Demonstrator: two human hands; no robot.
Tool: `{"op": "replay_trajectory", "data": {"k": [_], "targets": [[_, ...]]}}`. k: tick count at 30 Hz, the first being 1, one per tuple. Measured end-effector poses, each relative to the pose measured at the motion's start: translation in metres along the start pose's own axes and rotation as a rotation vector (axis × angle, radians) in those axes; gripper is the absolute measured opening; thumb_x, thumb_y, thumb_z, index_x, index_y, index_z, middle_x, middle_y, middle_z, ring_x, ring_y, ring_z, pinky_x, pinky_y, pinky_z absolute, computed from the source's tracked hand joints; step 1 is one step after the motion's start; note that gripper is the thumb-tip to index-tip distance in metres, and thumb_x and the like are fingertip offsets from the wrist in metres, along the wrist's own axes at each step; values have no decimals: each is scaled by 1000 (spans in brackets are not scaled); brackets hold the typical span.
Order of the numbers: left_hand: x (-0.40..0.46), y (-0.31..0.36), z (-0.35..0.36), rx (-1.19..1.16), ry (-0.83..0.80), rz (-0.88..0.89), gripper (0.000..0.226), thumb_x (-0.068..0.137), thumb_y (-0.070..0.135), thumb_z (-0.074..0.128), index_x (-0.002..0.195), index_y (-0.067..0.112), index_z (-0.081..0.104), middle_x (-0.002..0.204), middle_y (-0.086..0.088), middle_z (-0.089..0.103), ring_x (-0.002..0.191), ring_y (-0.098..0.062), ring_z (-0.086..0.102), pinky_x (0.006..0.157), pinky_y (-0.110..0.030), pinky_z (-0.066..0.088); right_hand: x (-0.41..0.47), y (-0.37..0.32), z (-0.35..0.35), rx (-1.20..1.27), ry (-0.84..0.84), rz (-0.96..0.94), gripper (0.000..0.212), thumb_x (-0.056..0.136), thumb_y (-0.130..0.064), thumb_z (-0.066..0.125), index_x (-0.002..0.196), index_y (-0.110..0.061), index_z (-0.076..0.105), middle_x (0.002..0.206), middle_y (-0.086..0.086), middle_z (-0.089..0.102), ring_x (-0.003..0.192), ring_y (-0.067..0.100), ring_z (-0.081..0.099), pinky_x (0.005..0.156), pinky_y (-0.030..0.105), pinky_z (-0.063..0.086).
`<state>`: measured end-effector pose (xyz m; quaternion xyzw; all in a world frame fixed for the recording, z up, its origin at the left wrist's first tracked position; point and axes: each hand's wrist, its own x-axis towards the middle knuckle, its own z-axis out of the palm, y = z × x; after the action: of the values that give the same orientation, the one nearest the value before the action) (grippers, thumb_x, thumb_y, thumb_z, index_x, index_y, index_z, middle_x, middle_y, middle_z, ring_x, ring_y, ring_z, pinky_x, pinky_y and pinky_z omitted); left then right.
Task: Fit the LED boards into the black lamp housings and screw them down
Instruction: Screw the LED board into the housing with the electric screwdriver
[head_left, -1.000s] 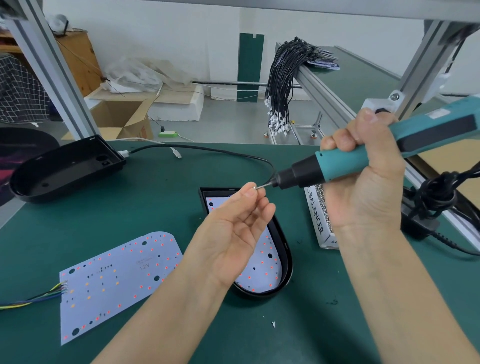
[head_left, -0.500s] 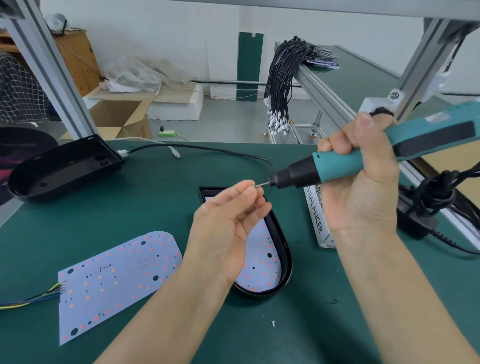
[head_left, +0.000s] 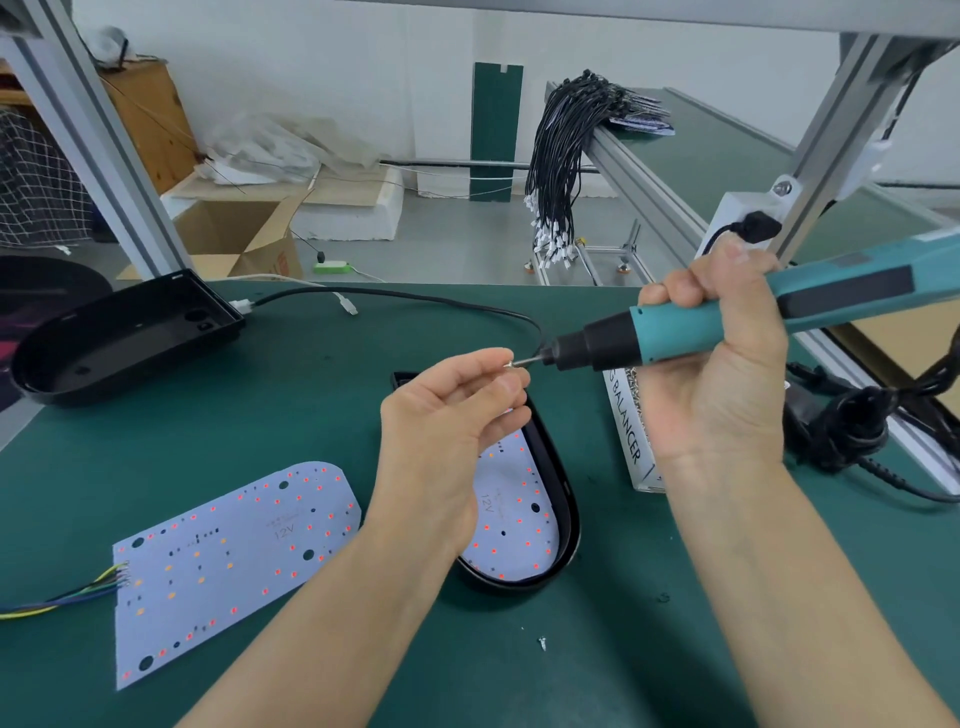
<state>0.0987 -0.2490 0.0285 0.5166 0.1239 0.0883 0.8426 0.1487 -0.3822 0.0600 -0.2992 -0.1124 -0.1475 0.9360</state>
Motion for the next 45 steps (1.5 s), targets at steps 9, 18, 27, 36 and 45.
{"op": "replay_trajectory", "data": {"k": [9,18,27,36,45], "targets": [[2,15,-23,212,85,119,46,74,-11,69,110,15,64,85,2,71,63,2,61,54,-11,47,-3,-7,-3,14,-7,57,30,90,-4,57,70,-22,44,60,-8,45,53,7,46,64,24,46],[-5,-16,-48,521,116,-203,104,46,33,77,139,23,32,133,6,44,117,-8,49,85,-22,38,-32,3,-33,-197,-32,194,29,83,-7,57,70,-21,35,59,-10,45,50,7,44,61,21,45],[2,-26,-51,670,91,-173,61,63,-5,77,113,17,48,99,3,67,89,-14,65,63,-24,48,-49,13,-44,-252,-18,274,27,78,-5,61,70,-24,43,56,-9,39,49,10,42,59,22,44],[2,-26,-52,649,58,-174,56,64,-6,75,110,18,52,98,5,69,88,-14,66,64,-24,48,-46,12,-43,-272,-21,270,25,77,-5,61,71,-23,44,58,-7,40,49,11,42,59,23,45],[3,-26,-52,636,48,-178,58,64,-7,74,111,19,52,98,5,69,88,-12,66,62,-22,47,-45,15,-43,-296,-55,276,27,77,-1,60,72,-22,43,58,-6,43,49,12,42,58,23,45]]}}
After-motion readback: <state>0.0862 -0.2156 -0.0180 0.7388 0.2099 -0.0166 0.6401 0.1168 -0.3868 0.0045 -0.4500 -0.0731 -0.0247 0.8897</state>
